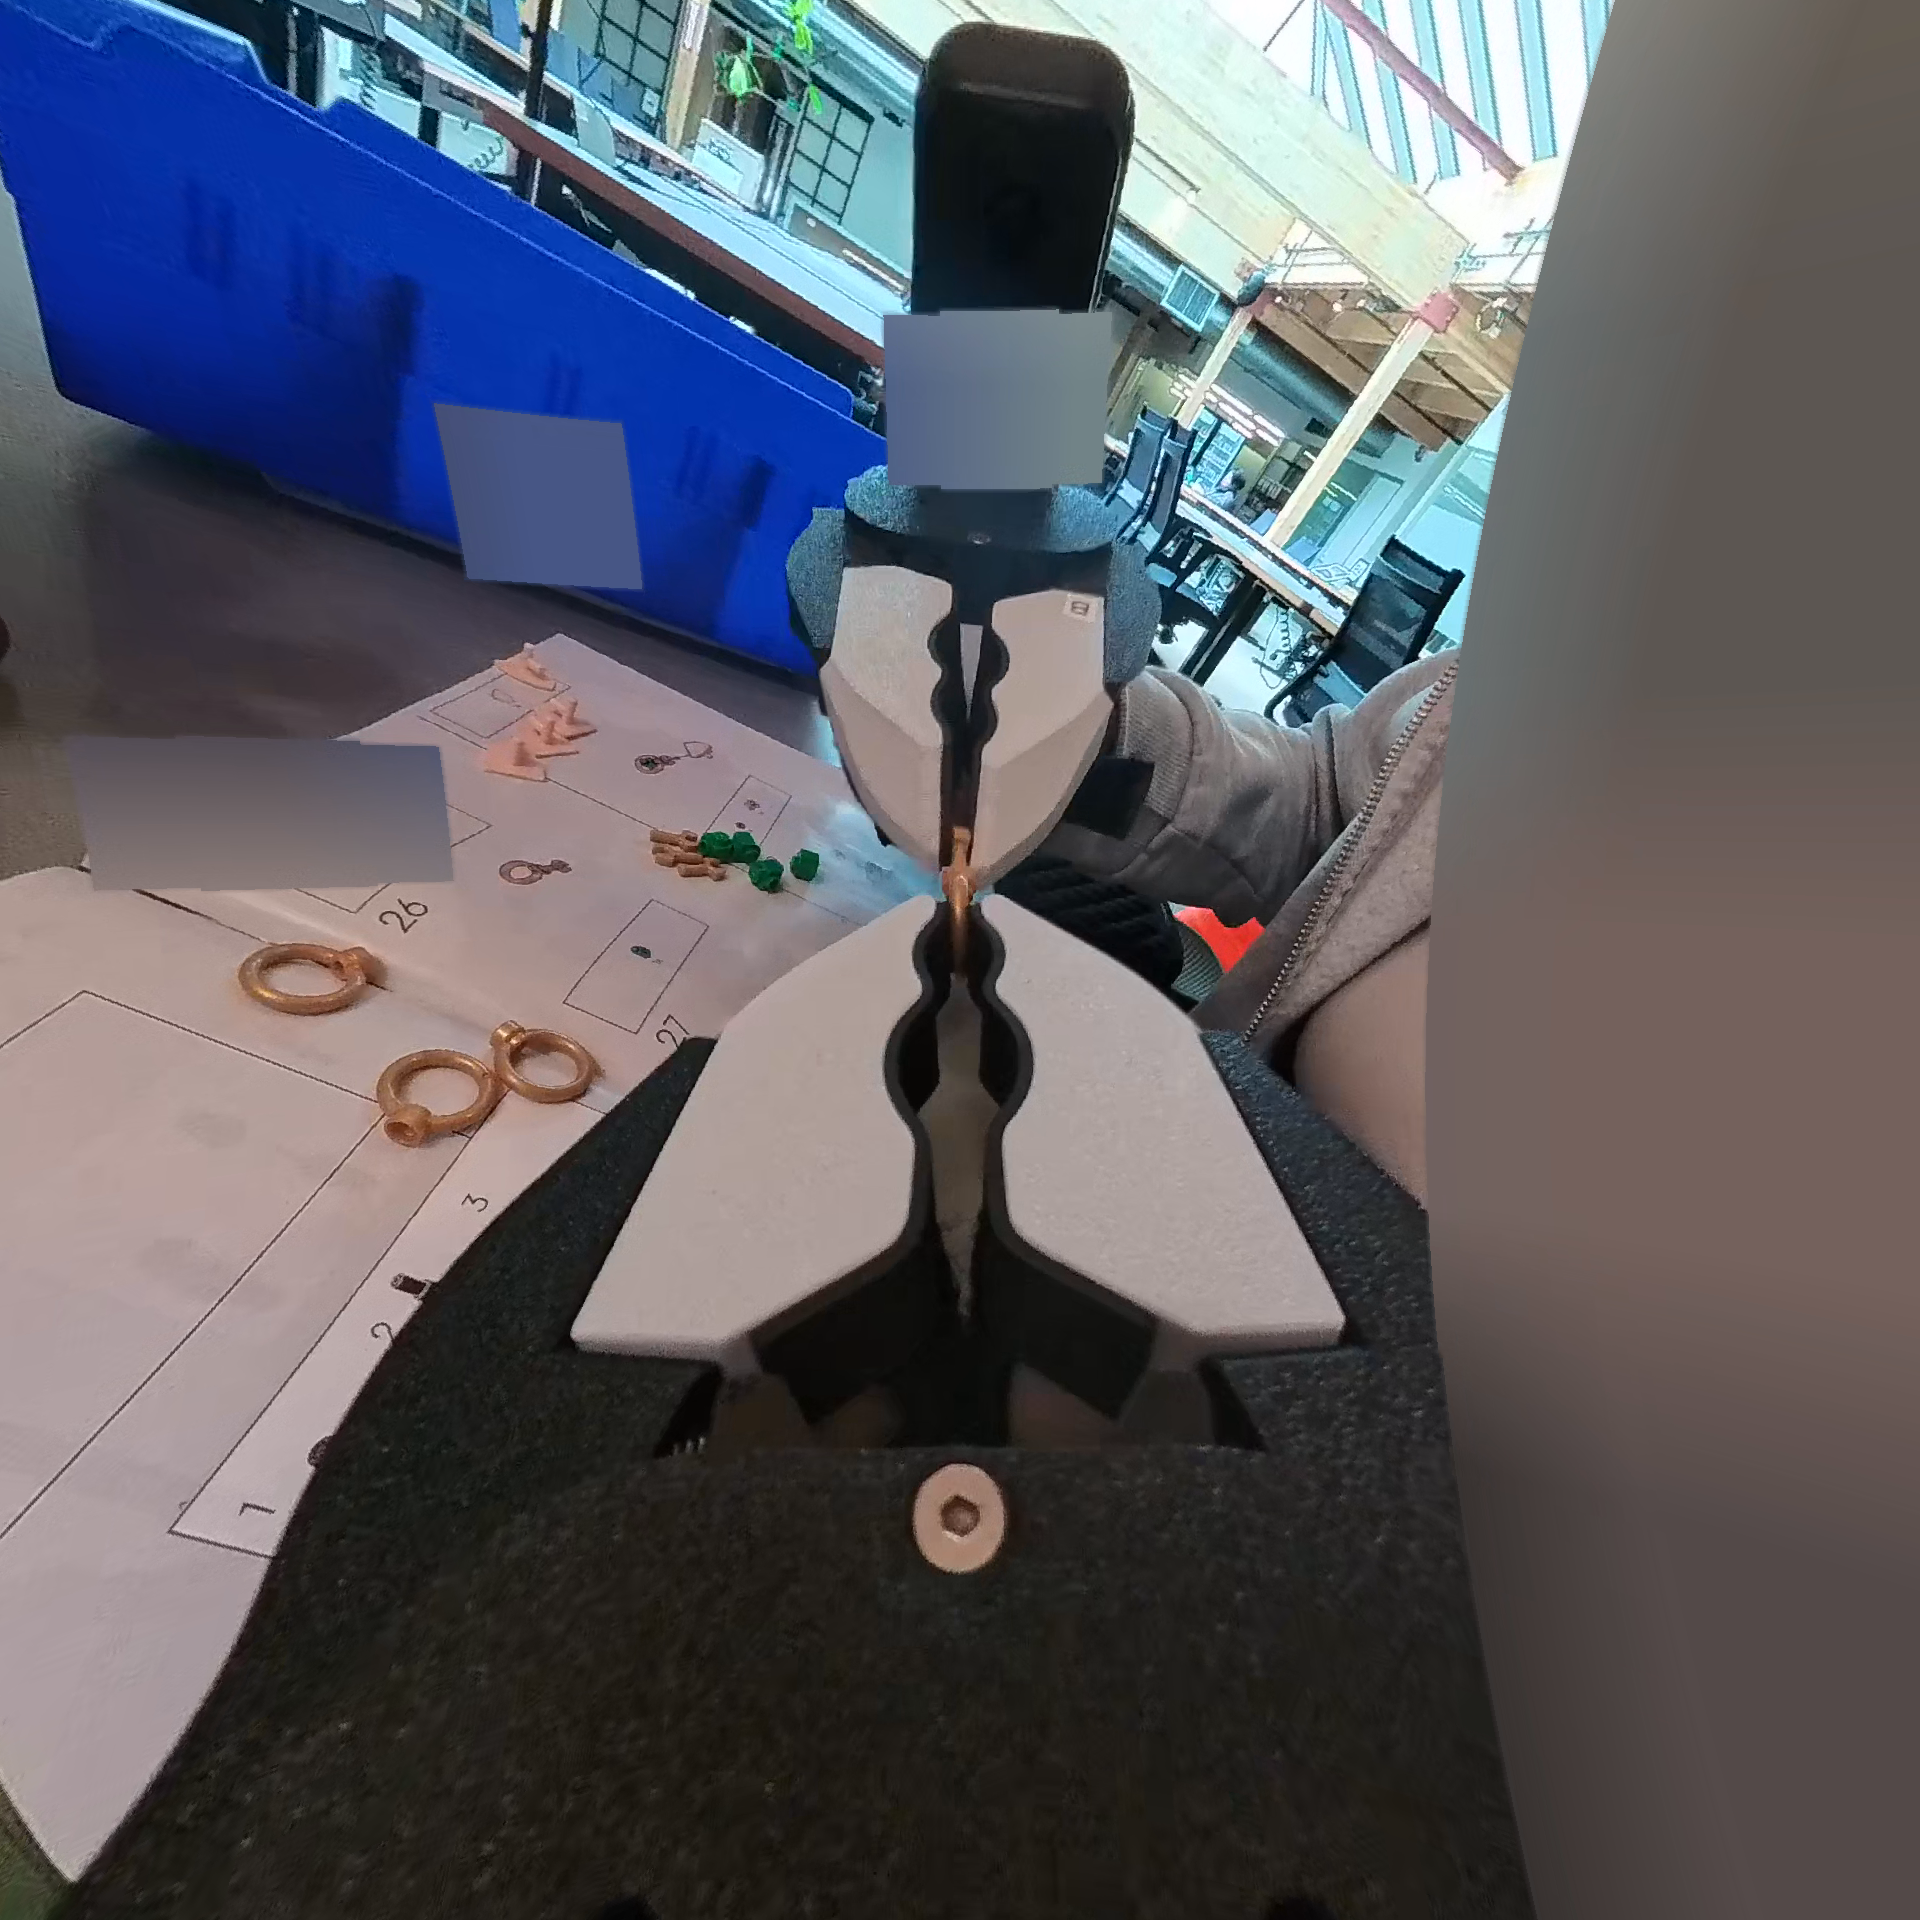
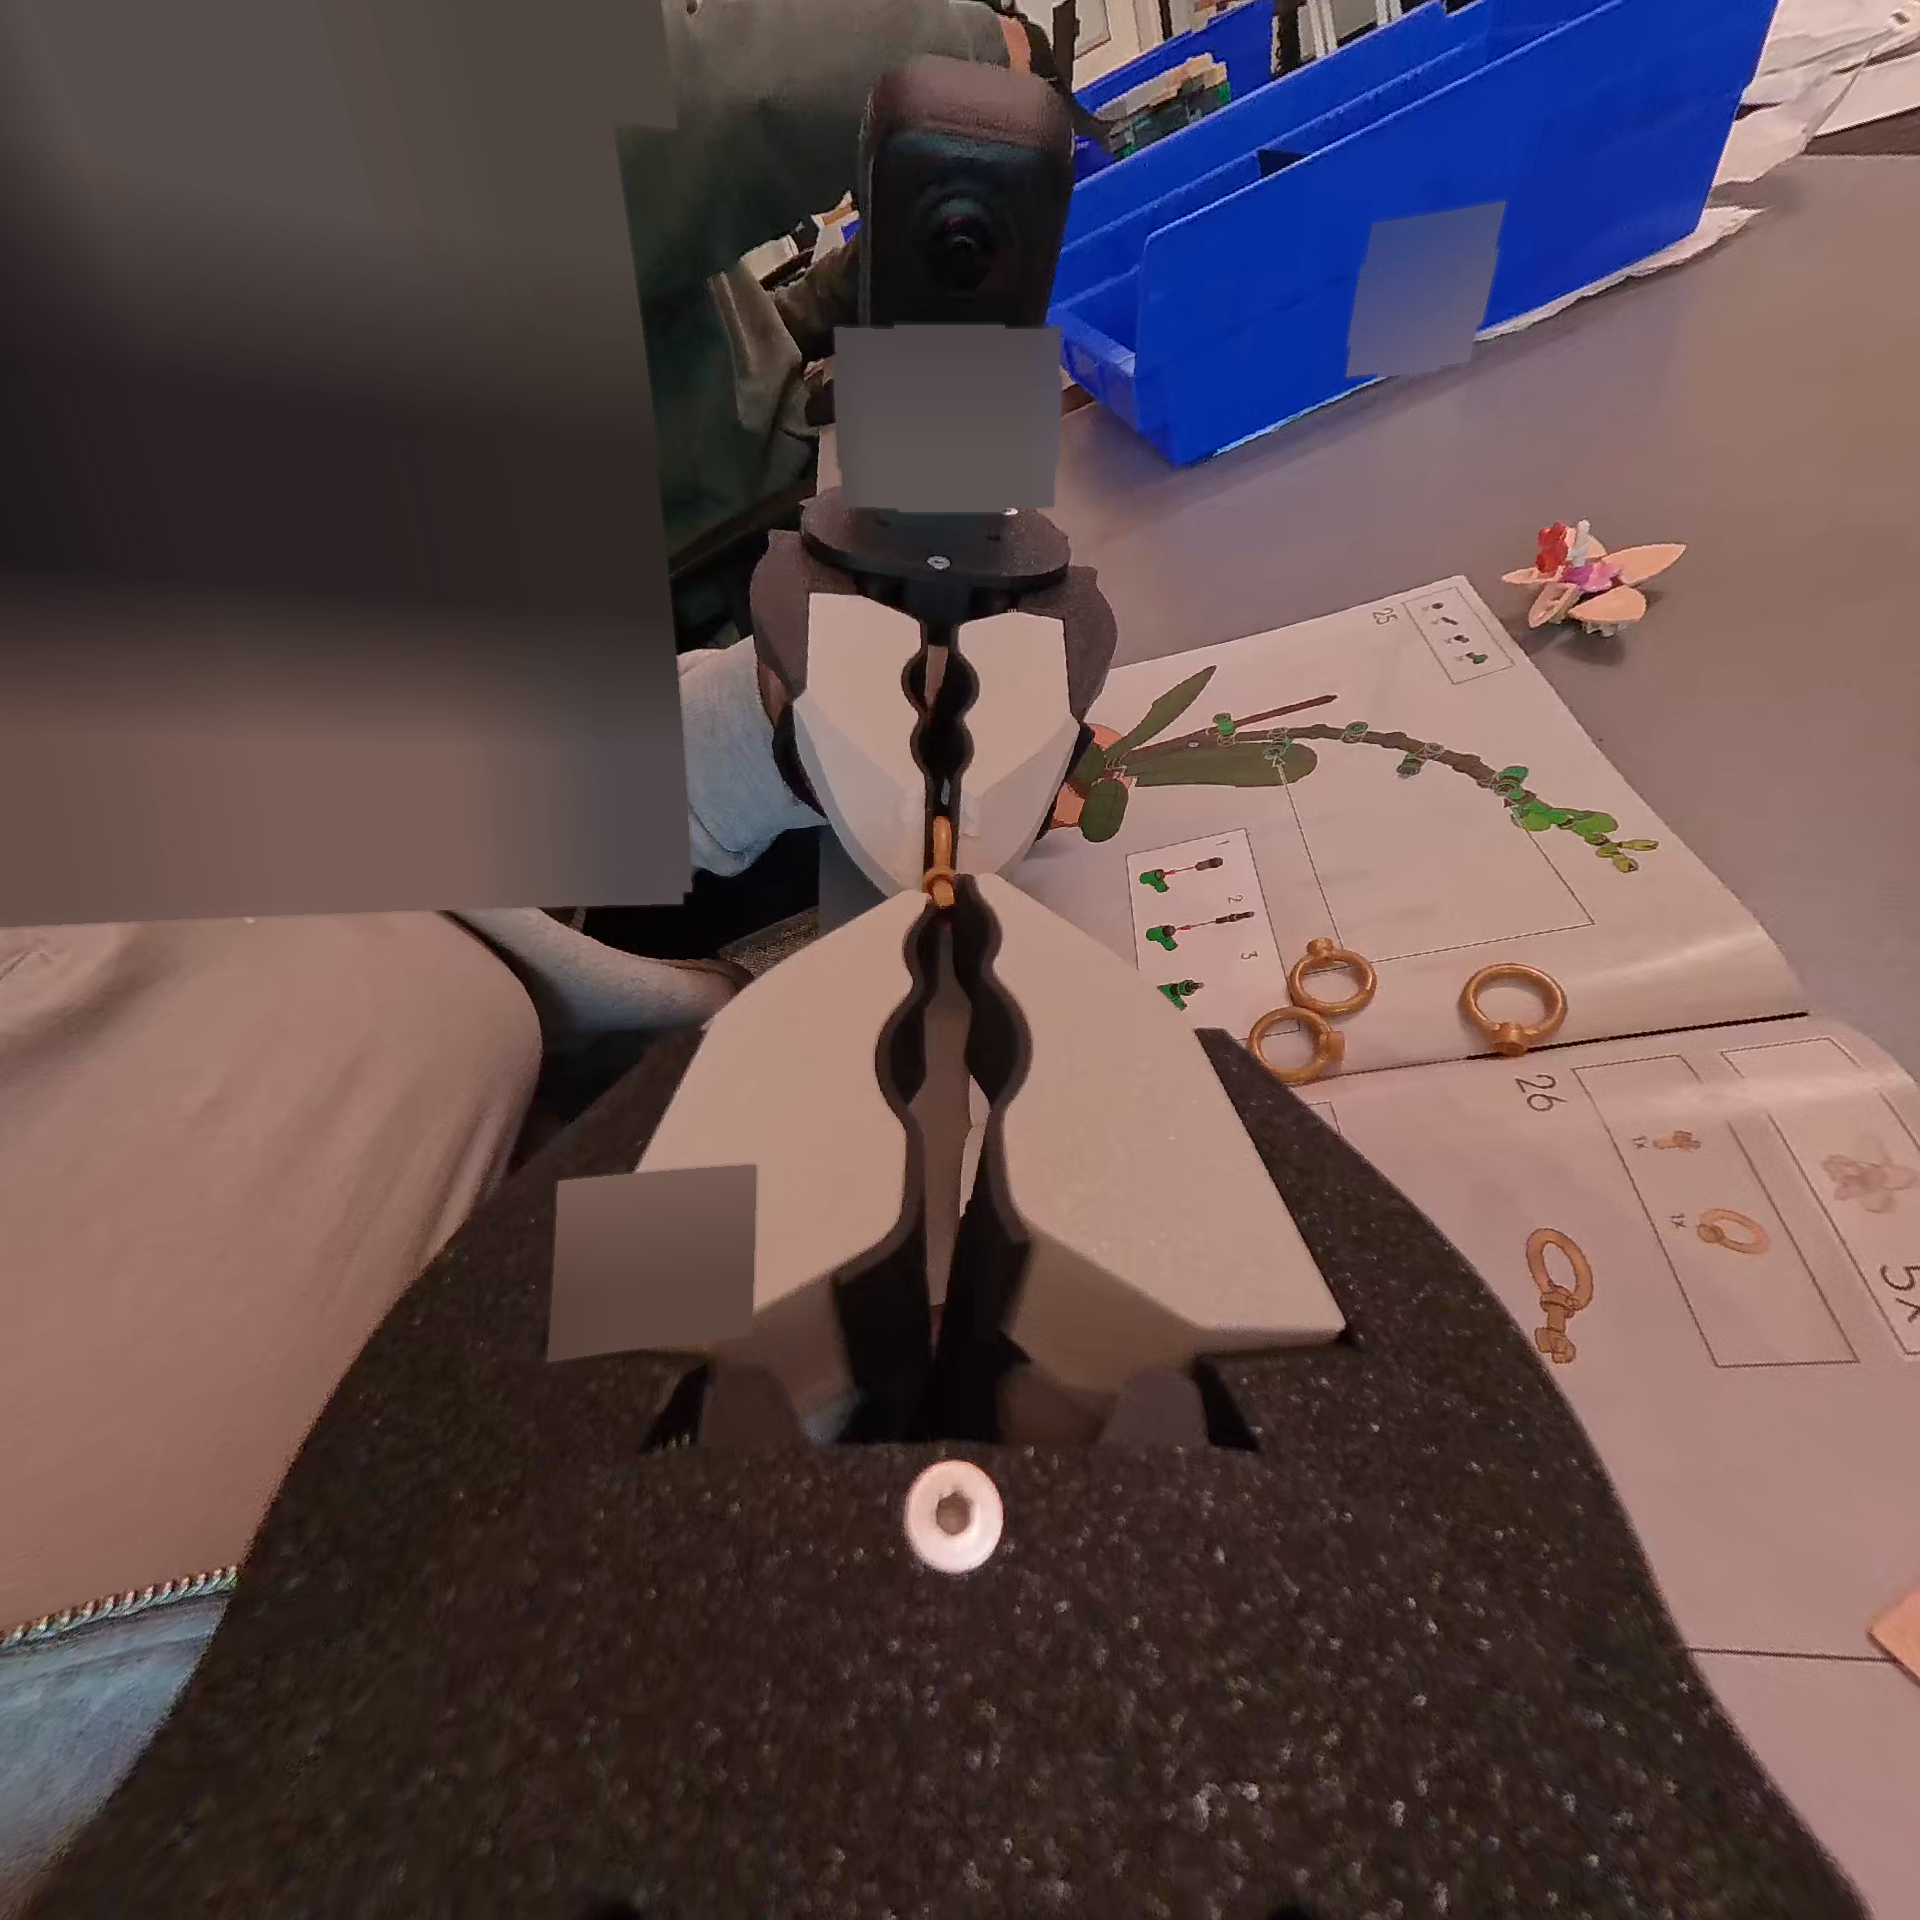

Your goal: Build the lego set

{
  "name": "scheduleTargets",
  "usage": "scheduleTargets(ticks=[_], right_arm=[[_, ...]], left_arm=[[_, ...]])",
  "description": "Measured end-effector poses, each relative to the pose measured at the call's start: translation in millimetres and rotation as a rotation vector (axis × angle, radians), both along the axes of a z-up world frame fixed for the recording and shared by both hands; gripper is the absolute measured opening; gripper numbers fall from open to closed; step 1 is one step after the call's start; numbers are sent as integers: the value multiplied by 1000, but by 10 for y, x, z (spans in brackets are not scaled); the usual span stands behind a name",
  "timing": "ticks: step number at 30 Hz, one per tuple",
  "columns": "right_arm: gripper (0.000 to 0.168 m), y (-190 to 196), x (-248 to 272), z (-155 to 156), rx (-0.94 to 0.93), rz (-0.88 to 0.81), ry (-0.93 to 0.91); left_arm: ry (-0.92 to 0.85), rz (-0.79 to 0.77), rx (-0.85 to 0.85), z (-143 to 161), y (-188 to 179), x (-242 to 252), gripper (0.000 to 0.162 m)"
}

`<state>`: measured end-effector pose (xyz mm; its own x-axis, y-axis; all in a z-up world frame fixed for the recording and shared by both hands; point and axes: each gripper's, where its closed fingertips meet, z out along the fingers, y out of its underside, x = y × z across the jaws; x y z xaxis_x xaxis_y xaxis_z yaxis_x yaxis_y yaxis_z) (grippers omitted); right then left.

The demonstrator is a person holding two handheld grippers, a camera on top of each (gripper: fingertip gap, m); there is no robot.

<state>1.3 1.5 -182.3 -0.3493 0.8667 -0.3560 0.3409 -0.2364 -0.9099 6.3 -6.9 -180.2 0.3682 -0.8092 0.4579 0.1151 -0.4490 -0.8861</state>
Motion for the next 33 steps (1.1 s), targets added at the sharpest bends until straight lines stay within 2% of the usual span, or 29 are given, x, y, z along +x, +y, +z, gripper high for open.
scheduleTargets(ticks=[18,33], right_arm=[[2,-32,118,-169,77,-3,-99],[2,-61,120,-221,32,-3,-88]], left_arm=[[151,-7,-33,-191,-10,80,1],[181,-28,-41,-231,-27,101,1]])
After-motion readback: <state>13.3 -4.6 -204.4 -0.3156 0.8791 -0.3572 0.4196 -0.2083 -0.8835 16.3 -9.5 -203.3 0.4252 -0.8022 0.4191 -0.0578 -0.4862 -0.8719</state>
